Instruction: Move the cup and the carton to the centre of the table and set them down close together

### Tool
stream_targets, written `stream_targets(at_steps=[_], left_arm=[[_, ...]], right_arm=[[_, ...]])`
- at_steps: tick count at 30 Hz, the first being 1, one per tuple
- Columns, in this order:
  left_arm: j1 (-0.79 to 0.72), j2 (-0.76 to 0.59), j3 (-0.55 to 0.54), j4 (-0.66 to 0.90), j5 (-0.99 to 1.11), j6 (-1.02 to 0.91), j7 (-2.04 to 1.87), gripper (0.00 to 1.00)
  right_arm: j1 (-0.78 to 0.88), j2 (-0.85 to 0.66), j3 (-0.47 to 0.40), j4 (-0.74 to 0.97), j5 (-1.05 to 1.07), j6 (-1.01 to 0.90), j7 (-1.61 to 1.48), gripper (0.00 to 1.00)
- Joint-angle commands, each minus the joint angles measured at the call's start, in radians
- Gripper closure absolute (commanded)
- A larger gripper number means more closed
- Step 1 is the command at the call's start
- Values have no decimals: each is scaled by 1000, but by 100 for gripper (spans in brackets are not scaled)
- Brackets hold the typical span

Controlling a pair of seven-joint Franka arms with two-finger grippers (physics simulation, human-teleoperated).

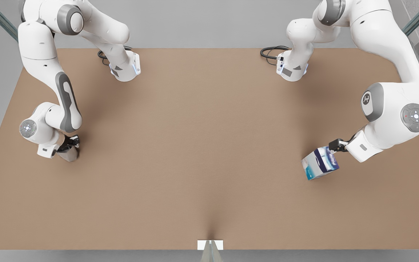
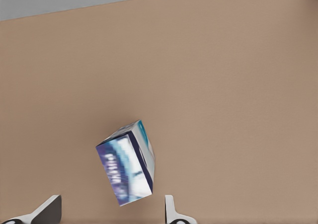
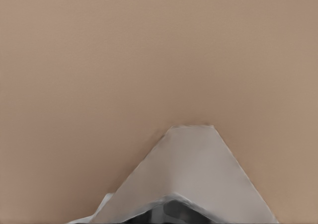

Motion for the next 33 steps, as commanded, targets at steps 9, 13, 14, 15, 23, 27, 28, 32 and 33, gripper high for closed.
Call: stream_targets(at_steps=[9, 13, 14, 15, 23, 27, 28, 32, 33], left_arm=[[-2, -6, 0, 0, 0, -5, 0, 0], [-2, -11, 2, 0, 0, -5, 0, 0], [-2, -11, 2, 0, 0, -5, 0, 0], [-2, -11, 2, 0, 2, -6, -2, 0], [-3, -15, 2, 0, 0, -11, -52, 0], [-3, -14, 0, 0, 0, -8, -52, 0], [-3, -14, 0, 0, 0, -8, -52, 0], [-3, -14, 0, 0, 0, -12, -51, 0], [-3, -14, 2, 0, 2, -14, -51, 0]], right_arm=[[7, -20, 8, 18, 6, -39, -7, 79], [50, -40, 10, 29, 6, -56, 5, 79], [63, -40, 11, 58, 5, -90, 5, 79], [96, -46, 17, 89, 5, -139, 7, 79], [216, -32, 174, 221, -12, -212, 314, 79], [271, 39, 264, 366, -13, -278, 519, 79], [297, 62, 263, 393, -6, -278, 539, 79], [399, 186, 269, 586, -9, -295, 647, 79], [440, 233, 269, 647, -12, -301, 653, 79]])
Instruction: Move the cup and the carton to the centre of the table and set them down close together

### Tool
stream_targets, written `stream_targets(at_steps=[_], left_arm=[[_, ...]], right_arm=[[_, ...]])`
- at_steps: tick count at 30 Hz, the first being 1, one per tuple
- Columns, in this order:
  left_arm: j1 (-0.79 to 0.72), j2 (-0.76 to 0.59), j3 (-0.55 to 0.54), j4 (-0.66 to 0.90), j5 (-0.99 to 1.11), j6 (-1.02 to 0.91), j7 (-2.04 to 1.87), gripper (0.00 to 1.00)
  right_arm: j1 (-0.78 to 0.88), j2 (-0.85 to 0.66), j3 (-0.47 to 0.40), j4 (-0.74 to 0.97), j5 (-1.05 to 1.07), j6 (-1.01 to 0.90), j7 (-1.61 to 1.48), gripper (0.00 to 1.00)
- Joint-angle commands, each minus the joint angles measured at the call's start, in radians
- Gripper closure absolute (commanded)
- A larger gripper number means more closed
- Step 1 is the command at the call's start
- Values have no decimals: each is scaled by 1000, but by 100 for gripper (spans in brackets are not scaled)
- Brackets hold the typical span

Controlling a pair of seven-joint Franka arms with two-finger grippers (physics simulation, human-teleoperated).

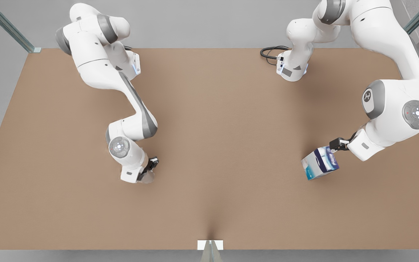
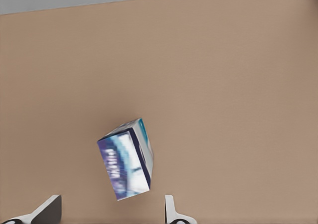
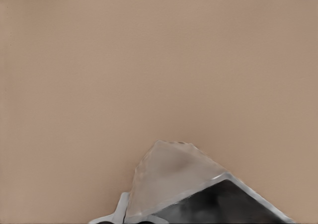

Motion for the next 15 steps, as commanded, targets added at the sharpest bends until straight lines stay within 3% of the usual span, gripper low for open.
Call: stream_targets(at_steps=[1, 6, 15], left_arm=[[0, 0, 0, 0, 1, -1, 0, 0], [1, 3, 0, 0, 3, 1, -6, 0], [3, 5, 3, -2, 10, 7, -8, 0]], right_arm=[[15, 21, 0, 33, -10, -4, 8, 79], [135, 214, -3, 285, -37, -21, 119, 79], [316, 305, -3, 389, -36, -4, 286, 79]])
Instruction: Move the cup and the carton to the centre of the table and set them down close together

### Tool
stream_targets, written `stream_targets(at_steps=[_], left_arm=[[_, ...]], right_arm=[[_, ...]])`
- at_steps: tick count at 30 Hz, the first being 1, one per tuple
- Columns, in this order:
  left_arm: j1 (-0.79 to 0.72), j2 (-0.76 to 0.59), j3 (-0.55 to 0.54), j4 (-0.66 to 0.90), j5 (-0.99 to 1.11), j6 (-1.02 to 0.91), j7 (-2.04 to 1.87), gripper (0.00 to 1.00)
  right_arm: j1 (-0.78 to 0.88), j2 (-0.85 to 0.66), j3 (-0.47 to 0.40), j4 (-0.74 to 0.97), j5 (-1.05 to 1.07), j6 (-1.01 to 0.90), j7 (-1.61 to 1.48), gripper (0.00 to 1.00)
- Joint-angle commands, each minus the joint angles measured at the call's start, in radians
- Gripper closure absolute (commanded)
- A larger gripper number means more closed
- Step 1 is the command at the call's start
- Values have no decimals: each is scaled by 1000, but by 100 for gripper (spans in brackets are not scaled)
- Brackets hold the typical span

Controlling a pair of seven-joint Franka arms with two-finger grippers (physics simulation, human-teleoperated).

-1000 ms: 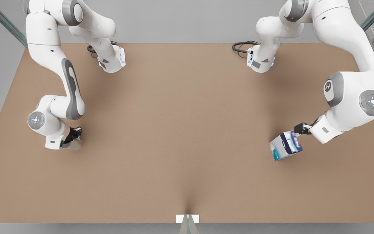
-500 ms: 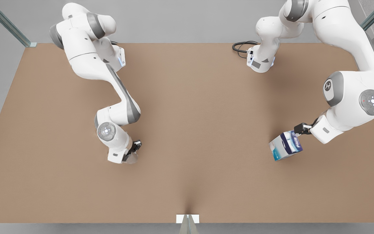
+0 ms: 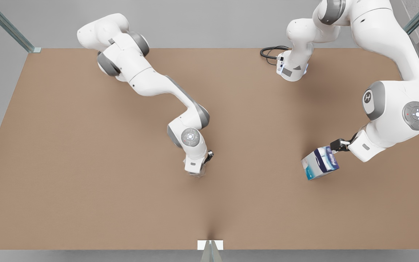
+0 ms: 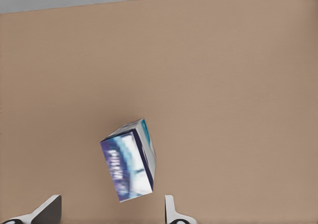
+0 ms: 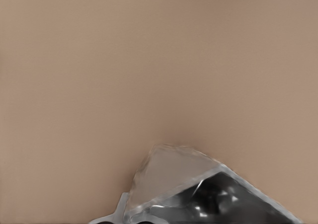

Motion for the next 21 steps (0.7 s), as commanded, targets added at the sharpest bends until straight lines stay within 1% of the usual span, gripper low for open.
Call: stream_targets(at_steps=[1, 4, 5, 6, 7, 8, 9, 10, 11, 12, 13, 14, 17, 19, 21], left_arm=[[0, 0, 0, 0, 4, 0, 0, 0], [-2, 1, 2, 0, 2, 0, 2, 0], [-2, 1, 2, 0, 2, 0, 2, 0], [0, 1, 2, -3, 2, 0, 5, 0], [0, 3, 0, -5, 1, 2, 5, 0], [1, 5, 2, -8, -2, 2, 6, 0], [23, 14, 0, -14, -34, 6, 8, 0], [44, 24, 0, -40, -61, 31, 15, 0], [47, 28, 11, -74, -59, 63, 14, 0], [46, 28, 11, -97, -59, 89, -2, 0], [44, 50, 12, -101, -65, 91, -57, 0], [43, 69, 12, -103, -87, 89, -72, 0], [38, 57, 12, -190, -85, 135, -77, 0], [37, 57, 12, -219, -84, 164, -92, 0], [37, 47, 18, -281, -79, 238, -163, 0]], right_arm=[[2, 8, 0, 7, -9, -1, 6, 79], [16, 19, -3, 9, -15, 12, 6, 79], [16, 22, -3, 9, -15, 16, 31, 77], [16, 23, -3, 9, -15, 22, 34, 62], [16, 23, 3, 10, -15, 22, 55, 43], [21, 23, 4, 9, -15, 34, 86, 40], [25, 25, 4, 7, -15, 42, 129, 31], [25, 23, 4, 9, -15, 43, 133, 18], [25, 25, 6, 7, -15, 51, 164, 15], [25, 25, 9, 6, -15, 57, 164, 6], [25, 25, 10, 6, -15, 59, 164, 4], [25, 25, 10, 6, -15, 60, 164, 0], [24, 14, 23, 4, -15, 86, 185, 0], [24, -26, 24, -3, -14, 71, 187, 0], [22, -84, 24, -52, -17, 69, 185, 0]])
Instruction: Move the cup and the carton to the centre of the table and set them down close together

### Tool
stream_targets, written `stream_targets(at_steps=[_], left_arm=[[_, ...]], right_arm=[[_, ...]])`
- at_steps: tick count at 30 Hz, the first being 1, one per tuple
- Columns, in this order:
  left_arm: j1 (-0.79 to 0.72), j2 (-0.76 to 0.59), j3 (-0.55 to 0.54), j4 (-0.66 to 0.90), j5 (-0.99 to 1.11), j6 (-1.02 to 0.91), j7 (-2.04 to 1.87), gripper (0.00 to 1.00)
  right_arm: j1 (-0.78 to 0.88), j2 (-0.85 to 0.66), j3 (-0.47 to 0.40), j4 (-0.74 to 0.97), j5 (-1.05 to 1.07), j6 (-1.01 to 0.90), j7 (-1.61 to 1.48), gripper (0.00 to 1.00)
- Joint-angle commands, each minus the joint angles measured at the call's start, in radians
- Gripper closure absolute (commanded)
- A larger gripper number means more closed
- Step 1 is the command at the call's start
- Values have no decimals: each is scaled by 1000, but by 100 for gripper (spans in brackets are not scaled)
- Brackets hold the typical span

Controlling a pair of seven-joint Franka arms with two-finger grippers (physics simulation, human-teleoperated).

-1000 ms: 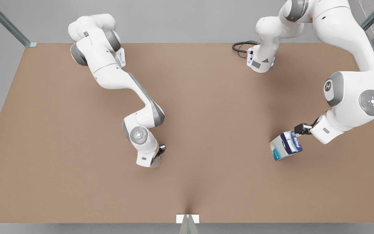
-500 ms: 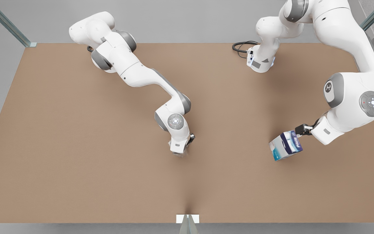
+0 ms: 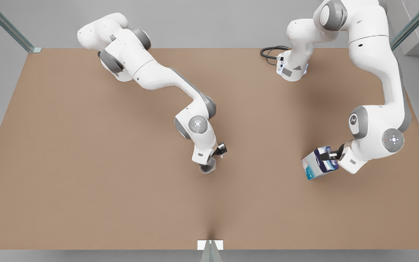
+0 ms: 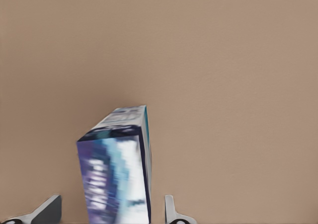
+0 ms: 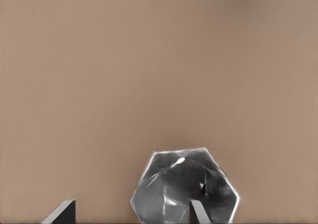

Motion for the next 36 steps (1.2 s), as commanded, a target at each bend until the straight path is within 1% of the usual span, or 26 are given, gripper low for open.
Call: stream_targets(at_steps=[1, 3, 4, 5, 6, 7, 8, 9, 10, 11, 13, 15, 16, 17, 20, 23, 28, 33, 36], left_arm=[[0, 0, -1, -3, 0, 5, -27, 0], [0, 2, -1, -39, 0, 39, -99, 0], [-3, 9, -1, -39, 0, 42, -99, 0], [-3, 14, -1, -39, 0, 42, -99, 0], [-3, 20, -1, -49, 0, 42, -99, 0], [-3, 28, -1, -53, 0, 42, -99, 0], [-3, 34, -1, -61, 1, 42, -99, 0], [-5, 42, -1, -67, 3, 39, -100, 0], [-5, 40, -1, -84, 3, 39, -100, 0], [-5, 46, -1, -85, 3, 40, -99, 0], [-8, 62, -1, -85, 3, 40, -100, 0], [-12, 66, -1, -84, 1, 40, -100, 27], [-14, 65, 0, -84, 3, 39, -100, 32], [-14, 63, 0, -84, 3, 37, -100, 34], [-14, 56, 0, -82, 3, 31, -102, 39], [-14, 52, 0, -76, 3, 28, -107, 40], [-20, 48, 0, -73, 3, 26, -108, 46], [-77, 31, 0, -23, 10, 8, -143, 46], [-150, -21, -4, 5, 44, -41, -194, 43]], right_arm=[[-7, -22, 0, -19, -1, 0, -2, 0], [-94, -173, -3, -194, -16, 2, -49, 0], [-186, -256, -6, -289, -15, -3, -110, 0], [-237, -320, -9, -338, -15, -37, -137, 0], [-309, -363, -11, -330, -13, -143, -141, 0], [-350, -403, -12, -336, -15, -160, -143, 0], [-410, -447, -12, -335, 1, -218, -153, 0], [-435, -516, -64, -335, -2, -284, -161, 0], [-449, -561, -107, -338, 1, -304, -160, 0], [-502, -585, -106, -352, 1, -322, -158, 0], [-584, -612, -104, -345, -2, -446, -221, 0], [-614, -615, -109, -289, 1, -535, -244, 0], [-630, -605, -109, -246, 2, -575, -334, 0], [-667, -604, -110, -246, 2, -575, -414, 0], [-671, -616, -112, -249, 2, -592, -411, 0], [-662, -615, -110, -250, 4, -591, -406, 0], [-670, -609, -110, -241, 5, -577, -413, 0], [-674, -598, -112, -241, 8, -574, -413, 0], [-673, -599, -112, -241, 7, -575, -413, 0]])
